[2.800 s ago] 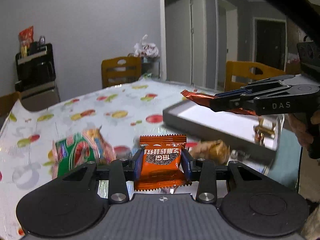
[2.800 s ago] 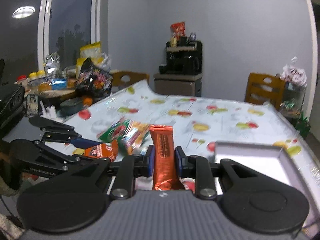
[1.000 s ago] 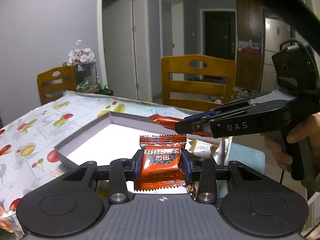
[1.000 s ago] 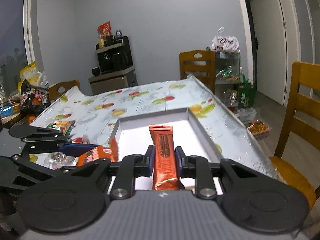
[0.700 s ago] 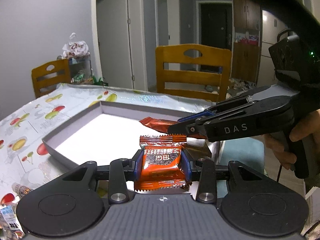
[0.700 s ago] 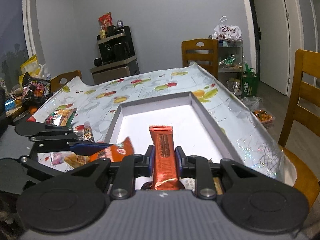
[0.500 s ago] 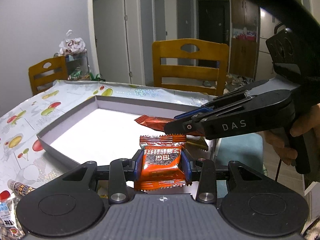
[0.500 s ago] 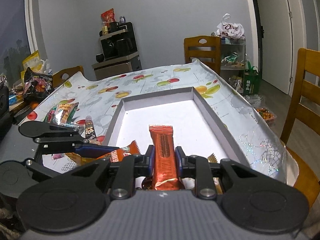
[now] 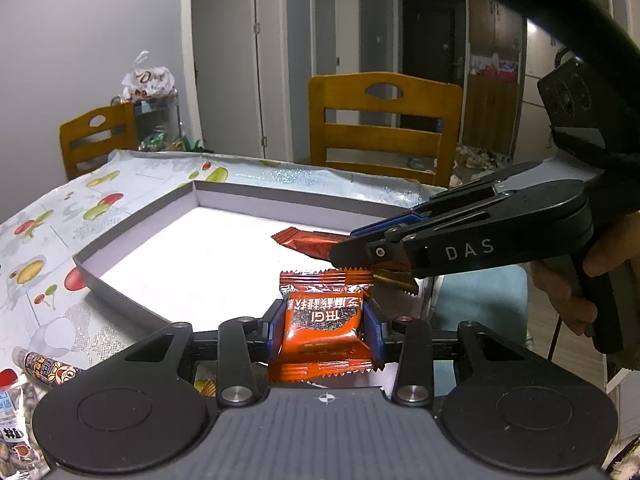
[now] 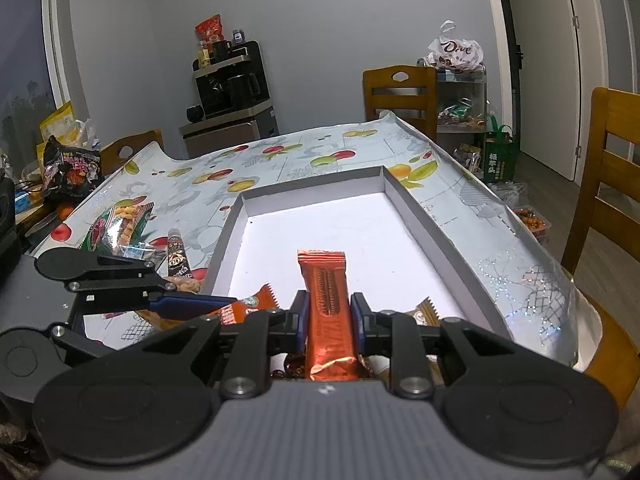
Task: Organize snacks
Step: 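Open both tools to drop the candy and chocolate bar into the box, then move both open tools back over the snack pile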
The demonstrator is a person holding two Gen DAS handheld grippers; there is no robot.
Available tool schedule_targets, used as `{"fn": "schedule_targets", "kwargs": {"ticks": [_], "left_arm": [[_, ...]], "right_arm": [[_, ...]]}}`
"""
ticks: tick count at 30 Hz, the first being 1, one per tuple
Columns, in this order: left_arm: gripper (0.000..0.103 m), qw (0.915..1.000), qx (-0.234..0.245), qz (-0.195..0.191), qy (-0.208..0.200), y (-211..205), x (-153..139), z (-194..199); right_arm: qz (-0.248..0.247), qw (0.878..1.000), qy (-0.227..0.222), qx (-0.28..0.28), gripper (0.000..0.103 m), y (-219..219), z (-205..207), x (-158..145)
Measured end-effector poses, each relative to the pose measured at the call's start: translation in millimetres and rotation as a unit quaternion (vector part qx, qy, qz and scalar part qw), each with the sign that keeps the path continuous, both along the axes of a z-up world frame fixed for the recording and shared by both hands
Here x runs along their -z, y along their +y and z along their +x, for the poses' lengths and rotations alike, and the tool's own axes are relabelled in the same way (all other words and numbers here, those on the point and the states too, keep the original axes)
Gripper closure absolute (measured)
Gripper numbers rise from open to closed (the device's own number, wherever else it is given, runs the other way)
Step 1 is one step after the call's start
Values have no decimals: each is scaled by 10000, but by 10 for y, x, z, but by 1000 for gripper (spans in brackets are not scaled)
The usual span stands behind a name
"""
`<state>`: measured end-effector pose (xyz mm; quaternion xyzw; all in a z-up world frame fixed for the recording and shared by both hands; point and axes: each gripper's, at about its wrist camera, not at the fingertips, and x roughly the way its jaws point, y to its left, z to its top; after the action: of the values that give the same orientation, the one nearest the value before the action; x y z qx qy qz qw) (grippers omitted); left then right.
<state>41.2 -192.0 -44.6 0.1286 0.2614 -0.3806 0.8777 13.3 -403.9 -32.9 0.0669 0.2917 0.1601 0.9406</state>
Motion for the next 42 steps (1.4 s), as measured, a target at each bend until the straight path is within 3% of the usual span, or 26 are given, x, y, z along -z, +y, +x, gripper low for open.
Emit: {"fn": "schedule_targets", "kwargs": {"ticks": [3,10,27,30,32,34,42], "left_arm": [[61,10000,-21,-31,-21,5,-7,0],[34,9999,-20,-130,-90,41,-52,-39],[30,9994,-157,-287,-67,260,-141,-89],[30,9994,-177,-295,-64,286,-149,-92],[29,9993,-190,-306,-68,307,-153,-97],[29,9993,-213,-313,-65,320,-153,-99],[28,9990,-278,-355,-33,389,-151,-81]], "right_arm": [[-15,10000,-11,13,81,-12,0,2],[0,10000,-16,39,81,-15,-17,12],[-197,9998,27,27,81,77,9,-2],[-178,9998,37,70,73,84,13,-6],[-132,9998,19,140,47,69,9,-14],[-39,9998,-59,196,36,44,-7,-39],[-10,9998,-113,176,34,56,-5,-103]]}}
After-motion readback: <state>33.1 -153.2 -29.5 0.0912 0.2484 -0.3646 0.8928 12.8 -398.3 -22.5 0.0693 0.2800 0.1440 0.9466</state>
